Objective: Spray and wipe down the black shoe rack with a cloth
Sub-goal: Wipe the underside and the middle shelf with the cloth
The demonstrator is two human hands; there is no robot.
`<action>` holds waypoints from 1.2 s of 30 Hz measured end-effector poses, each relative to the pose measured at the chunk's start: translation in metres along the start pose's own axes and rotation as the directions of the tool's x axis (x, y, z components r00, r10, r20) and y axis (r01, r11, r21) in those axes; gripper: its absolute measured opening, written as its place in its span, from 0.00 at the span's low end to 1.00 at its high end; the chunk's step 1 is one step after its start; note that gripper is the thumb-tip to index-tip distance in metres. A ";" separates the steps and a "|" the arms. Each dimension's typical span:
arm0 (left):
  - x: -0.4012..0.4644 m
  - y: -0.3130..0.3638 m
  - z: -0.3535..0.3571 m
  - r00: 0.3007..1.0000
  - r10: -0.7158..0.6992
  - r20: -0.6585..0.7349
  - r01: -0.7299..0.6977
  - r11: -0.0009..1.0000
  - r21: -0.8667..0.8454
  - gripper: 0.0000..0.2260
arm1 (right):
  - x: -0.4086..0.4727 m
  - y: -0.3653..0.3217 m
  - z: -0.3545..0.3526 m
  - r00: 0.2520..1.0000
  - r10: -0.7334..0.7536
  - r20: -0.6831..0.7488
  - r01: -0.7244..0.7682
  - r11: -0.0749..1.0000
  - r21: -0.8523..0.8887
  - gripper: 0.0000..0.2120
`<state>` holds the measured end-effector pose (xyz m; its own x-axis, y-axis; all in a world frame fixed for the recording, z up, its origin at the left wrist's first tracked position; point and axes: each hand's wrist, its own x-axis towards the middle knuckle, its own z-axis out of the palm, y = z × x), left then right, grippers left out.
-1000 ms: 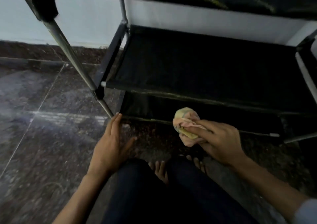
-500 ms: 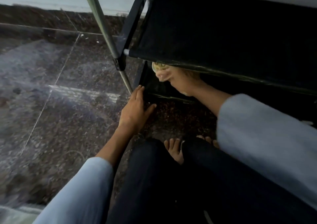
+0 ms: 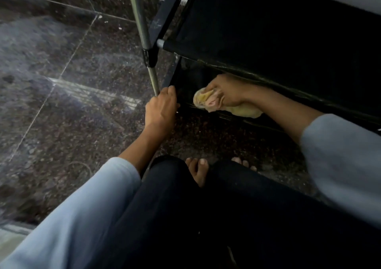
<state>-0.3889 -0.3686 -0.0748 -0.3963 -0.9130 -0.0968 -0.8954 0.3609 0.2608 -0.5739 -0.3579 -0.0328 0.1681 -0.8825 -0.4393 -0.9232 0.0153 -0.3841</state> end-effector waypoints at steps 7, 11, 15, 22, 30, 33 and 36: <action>0.007 0.000 -0.005 1.000 -0.021 0.008 0.021 1.000 -0.012 0.13 | 0.045 -0.027 0.009 0.977 0.128 -0.173 -0.099 0.981 0.164 0.20; 0.010 0.001 -0.006 0.999 -0.029 0.044 0.028 0.999 0.027 0.14 | 0.049 -0.053 0.007 0.937 0.107 -0.333 -0.103 0.994 0.029 0.11; 0.009 0.003 -0.003 0.999 -0.051 -0.017 0.053 0.995 0.085 0.09 | 0.016 -0.047 0.003 0.980 -0.065 -0.186 0.030 0.982 -0.186 0.24; 0.012 -0.002 -0.002 0.999 -0.031 0.031 0.030 0.999 0.013 0.13 | -0.007 0.026 0.021 0.966 0.164 -0.199 -0.050 0.876 0.480 0.16; 0.011 0.014 -0.008 0.995 -0.063 0.078 0.058 0.996 0.067 0.22 | 0.055 -0.002 0.028 0.959 0.190 -0.211 -0.159 0.975 0.153 0.25; 0.010 0.019 -0.008 0.993 -0.094 0.067 0.088 0.993 0.080 0.22 | 0.018 -0.006 0.017 0.980 0.028 -0.199 -0.009 0.996 0.094 0.24; 0.009 0.022 -0.007 0.993 -0.116 0.038 0.111 0.988 0.106 0.21 | -0.015 0.008 0.018 0.976 -0.010 -0.217 -0.015 0.993 -0.115 0.27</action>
<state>-0.4102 -0.3703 -0.0629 -0.2974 -0.9408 -0.1625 -0.9504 0.2754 0.1448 -0.5780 -0.3364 -0.0442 0.0988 -0.9635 -0.2488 -0.9593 -0.0258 -0.2811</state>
